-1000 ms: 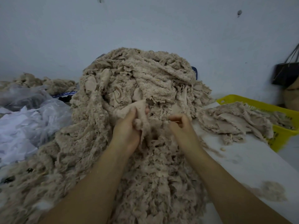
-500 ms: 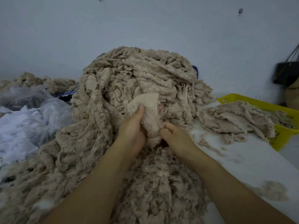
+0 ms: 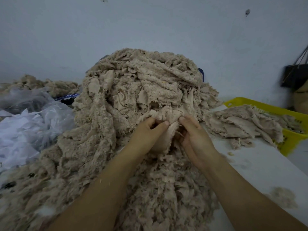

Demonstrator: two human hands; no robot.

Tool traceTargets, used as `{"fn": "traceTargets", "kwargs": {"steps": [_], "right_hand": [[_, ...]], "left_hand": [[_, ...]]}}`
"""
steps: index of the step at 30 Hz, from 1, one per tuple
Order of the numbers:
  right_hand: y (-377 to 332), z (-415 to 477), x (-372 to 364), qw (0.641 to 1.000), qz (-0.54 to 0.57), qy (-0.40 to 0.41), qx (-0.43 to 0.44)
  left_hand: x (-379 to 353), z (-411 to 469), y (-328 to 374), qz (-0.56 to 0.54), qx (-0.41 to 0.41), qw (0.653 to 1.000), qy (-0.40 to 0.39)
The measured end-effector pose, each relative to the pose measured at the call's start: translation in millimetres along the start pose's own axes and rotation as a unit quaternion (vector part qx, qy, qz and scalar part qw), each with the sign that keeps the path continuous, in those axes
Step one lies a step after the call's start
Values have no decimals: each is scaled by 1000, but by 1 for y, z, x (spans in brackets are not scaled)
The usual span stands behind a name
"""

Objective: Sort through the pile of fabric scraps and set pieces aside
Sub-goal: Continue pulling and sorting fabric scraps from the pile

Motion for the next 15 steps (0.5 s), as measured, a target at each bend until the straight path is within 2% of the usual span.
{"fn": "traceTargets", "kwargs": {"steps": [3,6,8,9,11,13,15], "right_hand": [[-2,-1,-2,999,35,-13,5],[0,1,-2,999,31,-25,10],[0,2,-1,999,-7,-38,27],[1,0,-1,997,-43,-53,33],[5,-4,-4,976,-192,-96,24],[14,-11,-10,921,-365,-137,17],[22,-12,-14,879,-448,-159,26]], "left_hand": [[-1,-2,-1,27,5,995,-91],[0,0,-2,57,-23,996,-60],[1,0,2,-32,-15,999,-40],[1,-1,3,-102,-9,994,-37],[3,0,6,-229,-1,973,-29],[4,1,6,-276,5,961,-17],[7,2,5,-280,-1,960,-1]]}}
Point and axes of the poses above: each hand's wrist, its own z-axis towards the middle knuckle, its own x-axis out of the back of the hand, y = z × x, the point moved 2 cm from there along z, towards the middle knuckle, and after that the axes turned 7 degrees about -y, right-handed, at the moved point
